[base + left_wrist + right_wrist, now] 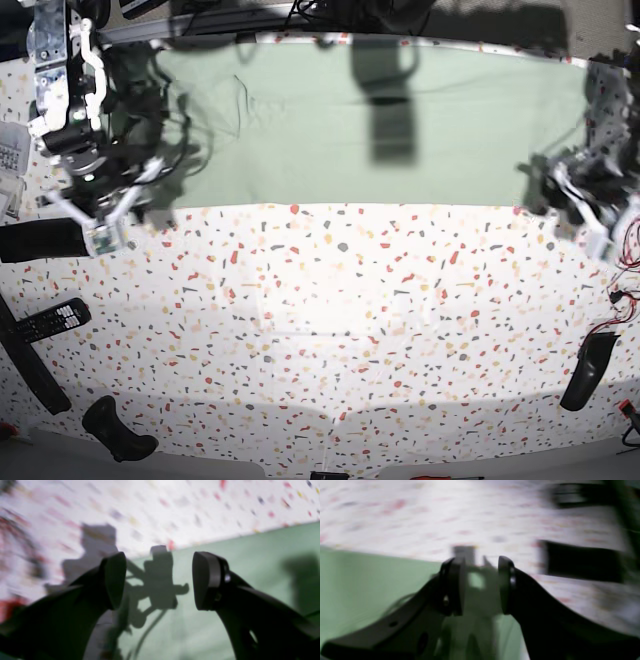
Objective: Fold the T-shirt properly
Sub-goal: 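Lift the shirt off the table with both grippers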
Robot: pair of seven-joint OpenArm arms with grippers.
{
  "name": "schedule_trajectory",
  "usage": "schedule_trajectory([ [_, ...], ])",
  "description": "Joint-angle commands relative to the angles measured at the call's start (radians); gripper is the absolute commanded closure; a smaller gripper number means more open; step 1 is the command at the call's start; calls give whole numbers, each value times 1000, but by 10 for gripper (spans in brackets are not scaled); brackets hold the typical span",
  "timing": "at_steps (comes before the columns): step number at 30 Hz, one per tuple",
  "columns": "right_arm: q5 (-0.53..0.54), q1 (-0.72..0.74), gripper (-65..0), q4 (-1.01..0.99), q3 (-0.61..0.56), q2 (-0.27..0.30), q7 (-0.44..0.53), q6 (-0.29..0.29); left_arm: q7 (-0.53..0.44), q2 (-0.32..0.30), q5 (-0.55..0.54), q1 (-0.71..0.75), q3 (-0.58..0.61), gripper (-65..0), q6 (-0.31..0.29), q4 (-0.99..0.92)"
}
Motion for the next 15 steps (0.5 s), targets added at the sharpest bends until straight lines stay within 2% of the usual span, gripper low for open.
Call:
schedule_trajectory([
  [1,29,11,-213,10,6,-7,16,21,-7,-5,13,-4,-8,-383,-3,15],
  [3,91,5,-213,7,6,-52,5,86,13,25,37,16,-8,-382,-3,15],
  [6,146,-10,-212,7,6,-110,-38,151,12,43,44,50,-8,-382,-3,16],
  [11,131,-87,-212,7,6,-164,-50,190,39,61,44,161,-8,-382,-4,169],
  [13,99,-136,-212,7,6,-166,-5,222,13,70,47,217,-8,-382,-4,259],
  [15,58,-174,-212,7,6,-166,31,222,-17,90,82,254,-8,-382,-4,303],
])
